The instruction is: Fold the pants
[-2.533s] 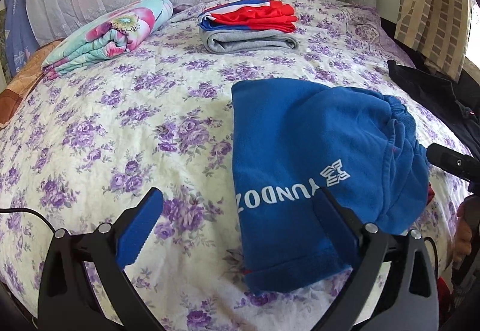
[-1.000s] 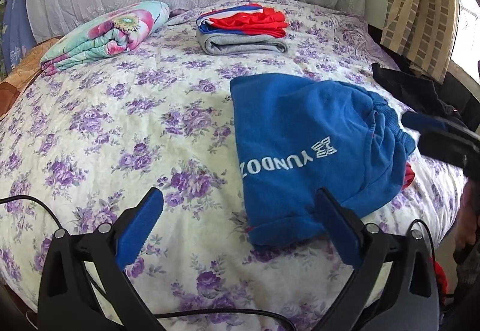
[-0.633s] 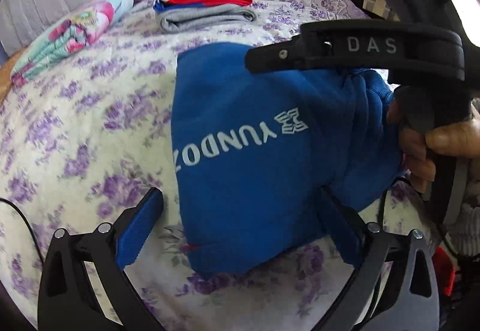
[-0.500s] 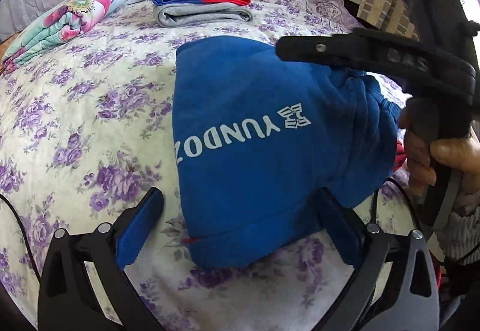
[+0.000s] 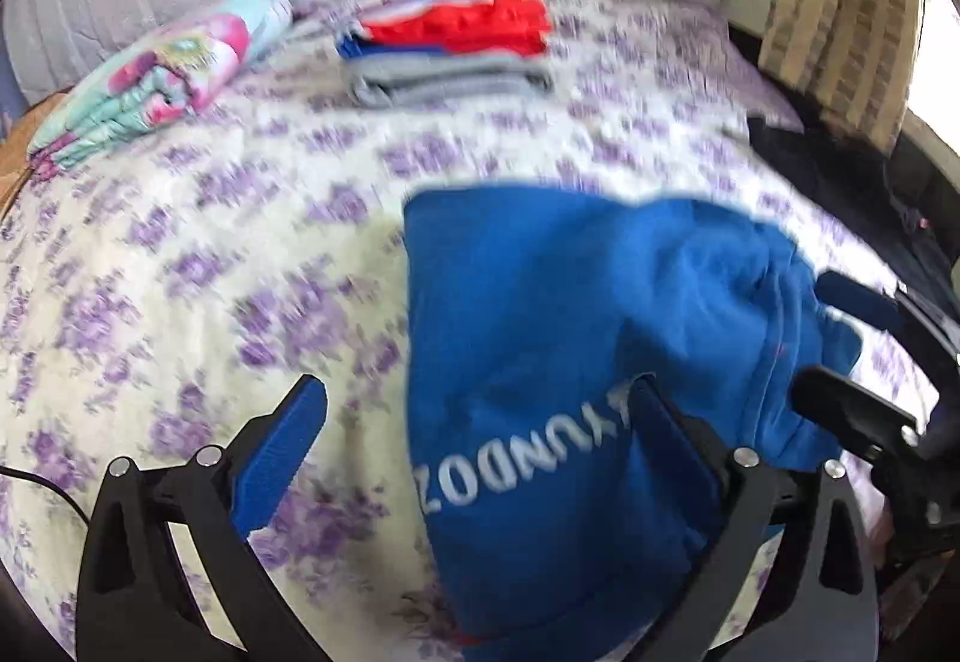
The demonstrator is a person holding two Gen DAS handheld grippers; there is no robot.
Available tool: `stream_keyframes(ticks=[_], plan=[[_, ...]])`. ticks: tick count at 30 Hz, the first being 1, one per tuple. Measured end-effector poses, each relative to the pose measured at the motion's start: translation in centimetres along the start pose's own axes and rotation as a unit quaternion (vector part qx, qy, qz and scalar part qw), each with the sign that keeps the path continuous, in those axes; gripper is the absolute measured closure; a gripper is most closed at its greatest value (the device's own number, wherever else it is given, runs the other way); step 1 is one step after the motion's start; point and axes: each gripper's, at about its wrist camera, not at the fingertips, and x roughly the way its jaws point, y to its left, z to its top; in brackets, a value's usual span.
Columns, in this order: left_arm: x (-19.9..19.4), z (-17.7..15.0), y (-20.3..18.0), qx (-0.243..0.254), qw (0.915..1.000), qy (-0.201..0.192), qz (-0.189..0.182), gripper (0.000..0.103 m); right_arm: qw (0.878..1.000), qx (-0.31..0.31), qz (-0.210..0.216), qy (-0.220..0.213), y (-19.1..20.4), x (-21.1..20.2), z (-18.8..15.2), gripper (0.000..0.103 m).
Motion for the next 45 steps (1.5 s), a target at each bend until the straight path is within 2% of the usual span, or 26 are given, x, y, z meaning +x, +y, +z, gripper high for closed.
stream_keyframes(ticks=[2, 4, 7, 9, 10, 13, 15, 17, 20, 22, 24, 27, 31, 36, 45], plan=[[-1.2, 0.9, 0.3, 0.000, 0.9993, -0.031, 0.023, 0.004, 1.000, 0.016, -0.014, -0.015, -1.0, -1.6, 0.1, 0.007], [-1.2, 1.8, 0.7, -0.005, 0.9987, -0.036, 0.037, 0.004, 0.999, 0.045, -0.025, -0.007, -2.7, -1.8, -0.1, 0.007], [1.3, 2.7, 0.7, -0.010, 0.9991, -0.007, 0.042, 0.004, 0.995, 0.096, -0.026, 0.025, -5.1, -0.5, -1.4, 0.007], [4.0, 2.6, 0.1, 0.005, 0.9978, 0.026, 0.061, 0.004, 0.990, 0.111, -0.033, 0.075, -6.1, 2.0, -2.7, 0.007], [4.8, 2.3, 0.1, 0.007, 0.9970, 0.031, 0.070, 0.004, 0.989, 0.121, -0.024, 0.086, -6.5, 2.8, -3.3, 0.006], [4.6, 2.7, 0.8, -0.009, 0.9977, 0.034, 0.058, 0.004, 0.989, 0.133, -0.014, 0.058, -6.8, 1.8, -2.3, 0.006], [3.6, 3.5, 1.4, -0.018, 0.9976, 0.016, 0.065, 0.004, 0.993, 0.117, -0.027, 0.024, -6.5, 0.6, -0.6, 0.005], [2.8, 4.2, 1.5, -0.024, 0.9972, 0.005, 0.071, 0.004, 0.993, 0.112, -0.024, 0.019, -6.6, 0.8, 0.7, 0.005], [3.0, 3.8, 0.8, -0.017, 0.9980, 0.012, 0.060, 0.004, 0.991, 0.126, -0.011, 0.034, -6.7, 2.2, 0.6, 0.005], [4.2, 2.8, -0.1, 0.008, 0.9973, 0.026, 0.068, 0.005, 0.989, 0.130, -0.004, 0.068, -6.7, 4.1, -0.8, 0.004], [4.9, 1.9, -0.2, 0.011, 0.9964, 0.019, 0.082, 0.004, 0.985, 0.146, 0.000, 0.097, -6.9, 5.4, -2.2, 0.003], [4.3, 2.2, 0.7, -0.014, 0.9973, 0.022, 0.068, 0.004, 0.985, 0.156, 0.004, 0.075, -7.2, 4.1, -1.5, 0.004], [3.2, 1.7, 0.4, -0.015, 0.9970, 0.012, 0.075, 0.005, 0.984, 0.165, 0.005, 0.069, -7.4, 3.1, -1.7, 0.004], [1.3, 1.2, -0.3, 0.000, 0.9971, -0.005, 0.075, 0.005, 0.984, 0.164, 0.008, 0.072, -7.4, 2.1, -2.0, 0.004], [0.2, -0.1, -0.8, 0.000, 0.9986, 0.005, 0.053, 0.005, 0.979, 0.187, 0.022, 0.083, -7.8, 2.7, -2.5, 0.004]])
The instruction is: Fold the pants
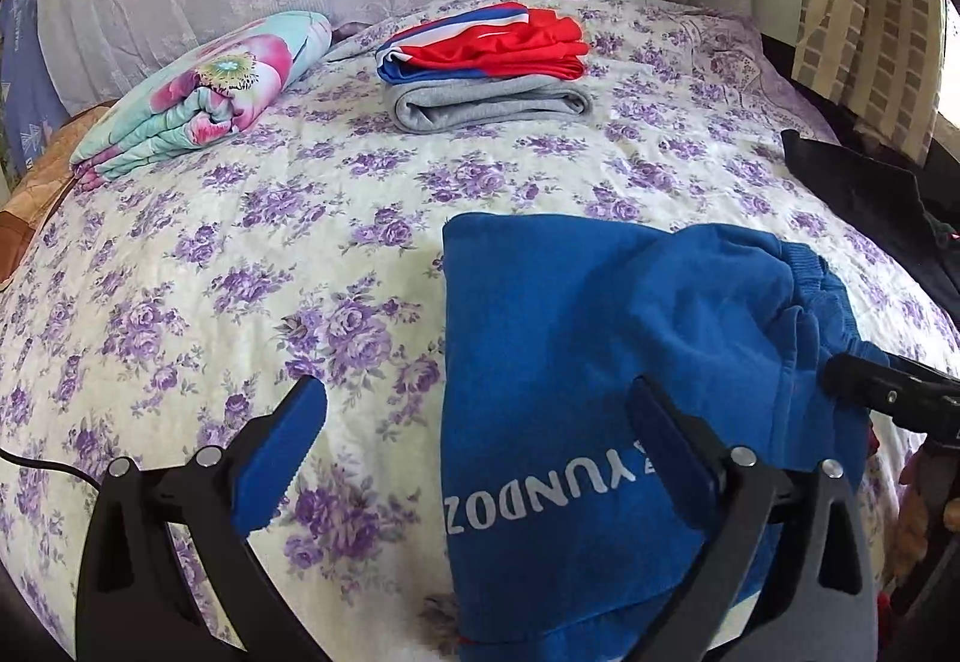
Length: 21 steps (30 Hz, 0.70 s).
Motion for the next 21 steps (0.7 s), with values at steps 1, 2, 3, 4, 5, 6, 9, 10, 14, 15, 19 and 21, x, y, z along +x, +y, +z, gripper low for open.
stream_keyframes(ticks=[1, 2, 3, 4, 5, 6, 9, 10, 14, 15, 19, 21], plan=[[0.1, -0.2, -0.1, -0.001, 1.0000, 0.002, -0.001, 0.005, 1.000, -0.001, 0.001, 0.000, 0.1, 0.0, 0.0, 0.004], [0.2, -0.4, -0.1, -0.003, 1.0000, 0.005, -0.002, 0.005, 1.000, -0.001, 0.003, 0.000, 0.1, 0.0, 0.0, 0.004], [0.2, -0.5, -0.1, -0.006, 1.0000, 0.006, -0.003, 0.005, 1.000, -0.001, 0.005, 0.000, 0.2, 0.0, 0.0, 0.004], [0.2, -0.7, -0.1, -0.010, 0.9999, 0.005, -0.002, 0.005, 1.000, -0.001, 0.006, 0.000, 0.2, 0.0, 0.0, 0.004], [0.2, -0.9, -0.1, -0.015, 0.9999, 0.004, -0.002, 0.005, 1.000, -0.002, 0.007, 0.001, 0.3, 0.1, 0.0, 0.004], [0.3, -1.0, 0.0, -0.019, 0.9998, 0.004, -0.003, 0.005, 1.000, -0.004, 0.009, 0.001, 0.3, 0.1, 0.0, 0.004], [0.5, -1.4, 0.1, -0.034, 0.9994, 0.005, -0.007, 0.005, 1.000, -0.009, 0.010, 0.002, 0.7, 0.3, -0.1, 0.004], [0.5, -1.5, 0.2, -0.037, 0.9993, 0.004, -0.008, 0.005, 1.000, -0.011, 0.009, 0.003, 0.8, 0.4, -0.2, 0.004], [0.9, -1.9, 0.2, -0.042, 0.9991, -0.002, -0.009, 0.004, 0.999, -0.034, -0.010, 0.006, 1.2, 1.4, -0.7, 0.003], [1.0, -2.0, 0.3, -0.043, 0.9990, -0.002, -0.011, 0.004, 0.999, -0.043, -0.015, 0.005, 1.4, 1.5, -0.8, 0.003], [1.1, -2.2, 0.6, -0.052, 0.9984, -0.003, -0.022, 0.004, 0.999, -0.040, -0.006, 0.009, 1.0, 1.6, -0.7, 0.003], [1.1, -2.4, 0.6, -0.051, 0.9984, -0.004, -0.023, 0.004, 0.999, -0.042, -0.006, 0.011, 1.1, 1.6, -0.7, 0.003]])
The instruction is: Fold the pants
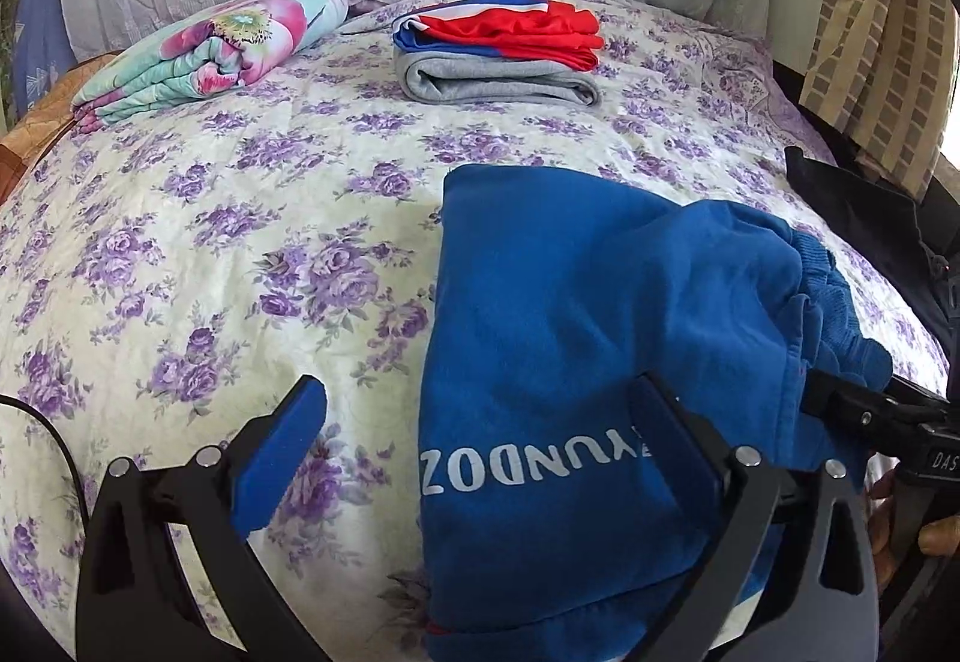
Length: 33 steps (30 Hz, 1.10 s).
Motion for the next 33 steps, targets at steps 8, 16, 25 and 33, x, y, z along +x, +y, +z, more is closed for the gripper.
stream_keyframes(ticks=[8, 16, 25, 33], plan=[[-0.5, -0.6, 0.5, -0.003, 0.9996, 0.002, -0.026, 0.005, 1.000, -0.008, 0.008, 0.004, 0.1, -0.3, -0.3, 0.003], [0.3, -1.1, 2.0, -0.022, 0.9957, 0.045, -0.077, 0.004, 1.000, -0.005, 0.011, -0.006, 0.2, -0.8, -0.7, 0.003], [0.8, -0.5, 2.0, -0.023, 0.9944, 0.054, -0.089, 0.004, 1.000, 0.007, 0.027, -0.007, 0.0, -0.9, -0.8, 0.003], [1.6, 0.4, 1.9, -0.009, 0.9927, 0.066, -0.101, 0.004, 0.999, 0.036, 0.029, -0.010, -1.4, -1.8, -0.3, 0.004]])
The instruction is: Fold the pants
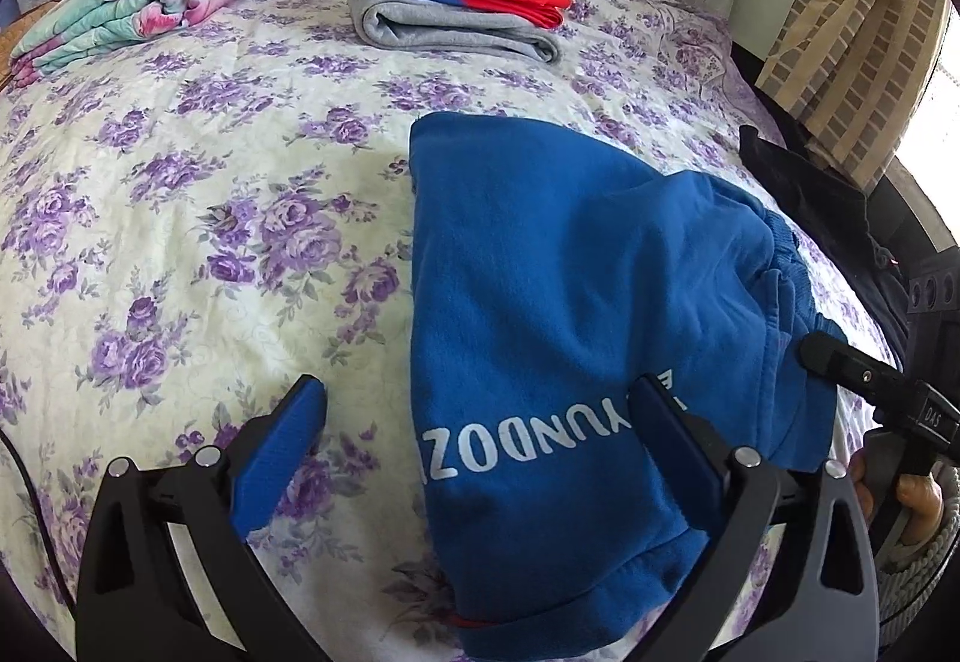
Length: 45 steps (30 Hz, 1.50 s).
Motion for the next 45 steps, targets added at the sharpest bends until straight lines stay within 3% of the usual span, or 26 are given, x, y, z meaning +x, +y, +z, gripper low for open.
stream_keyframes(ticks=[6, 7, 8, 9, 11, 14, 20, 31, 38, 45], plan=[[0.1, 0.0, -0.5, 0.008, 0.9999, -0.004, 0.008, 0.004, 1.000, -0.012, 0.009, 0.007, 0.9, 1.4, 0.2, 0.004], [0.0, -0.1, -0.6, 0.010, 0.9999, -0.008, 0.011, 0.004, 1.000, -0.018, 0.016, 0.007, 1.1, 1.6, 0.3, 0.014], [-0.2, -0.1, -0.7, 0.013, 0.9998, -0.012, 0.011, 0.009, 0.999, -0.025, 0.020, 0.006, 1.5, 1.6, 0.1, 0.025], [-0.5, -0.2, -1.0, 0.019, 0.9997, -0.017, 0.001, 0.023, 0.999, -0.030, 0.014, -0.002, 1.8, 1.5, 0.0, 0.028], [-1.2, -0.4, -1.9, 0.034, 0.9990, -0.023, -0.019, 0.045, 0.999, -0.032, 0.025, -0.015, 1.7, 0.9, -0.2, 0.045], [-1.8, -0.6, -3.5, 0.073, 0.9964, -0.043, -0.002, 0.057, 0.999, -0.026, 0.032, -0.028, 1.5, 0.3, -0.3, 0.052], [-2.3, 0.0, -2.3, 0.049, 0.9972, -0.051, -0.025, 0.075, 0.998, -0.039, 0.036, -0.046, 2.0, -0.7, -0.2, 0.060], [-4.0, 2.3, -2.0, 0.045, 0.9947, -0.077, -0.051, 0.089, 0.995, -0.068, 0.041, -0.065, 3.3, -2.0, 1.9, 0.065], [-5.2, 9.1, -3.7, 0.082, 0.9887, -0.125, -0.018, 0.090, 0.989, -0.105, 0.034, -0.103, 5.0, -2.6, 8.4, 0.065], [-4.5, 22.8, -4.3, 0.094, 0.9790, -0.177, 0.037, 0.090, 0.982, -0.123, 0.033, -0.141, 6.7, 1.0, 22.8, 0.065]])
